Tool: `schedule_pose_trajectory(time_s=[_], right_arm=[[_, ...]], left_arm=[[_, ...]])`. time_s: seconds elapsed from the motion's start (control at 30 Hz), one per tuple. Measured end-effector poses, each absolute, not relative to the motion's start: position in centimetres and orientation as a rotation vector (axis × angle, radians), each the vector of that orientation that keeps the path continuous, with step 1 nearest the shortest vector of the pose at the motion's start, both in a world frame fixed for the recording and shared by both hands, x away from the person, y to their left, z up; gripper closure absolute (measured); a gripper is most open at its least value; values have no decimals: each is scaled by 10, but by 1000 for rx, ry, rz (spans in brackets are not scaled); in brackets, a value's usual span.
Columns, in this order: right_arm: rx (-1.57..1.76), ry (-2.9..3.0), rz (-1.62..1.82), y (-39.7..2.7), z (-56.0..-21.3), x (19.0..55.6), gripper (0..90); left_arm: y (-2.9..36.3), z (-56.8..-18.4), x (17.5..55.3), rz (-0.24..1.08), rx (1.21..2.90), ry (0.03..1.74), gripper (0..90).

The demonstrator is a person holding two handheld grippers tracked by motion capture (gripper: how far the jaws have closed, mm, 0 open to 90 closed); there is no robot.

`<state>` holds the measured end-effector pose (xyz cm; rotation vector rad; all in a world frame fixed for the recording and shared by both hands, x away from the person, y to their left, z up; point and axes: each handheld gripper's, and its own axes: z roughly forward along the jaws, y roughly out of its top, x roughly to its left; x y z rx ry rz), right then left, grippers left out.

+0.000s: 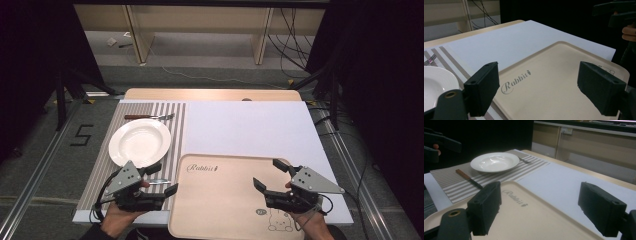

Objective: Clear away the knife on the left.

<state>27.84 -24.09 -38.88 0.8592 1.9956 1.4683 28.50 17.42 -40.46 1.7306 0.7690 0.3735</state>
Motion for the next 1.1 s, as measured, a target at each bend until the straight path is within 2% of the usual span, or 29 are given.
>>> schedule_pose_trajectory(time_s=[0.6, 1.1], right_arm=[[848, 2001, 1464, -240, -389, 278, 198], [842, 2011, 1461, -240, -389, 278, 199]], left_arm=[[187, -402, 289, 383, 1705, 878, 156], [203, -401, 296, 451, 1706, 988, 173]])
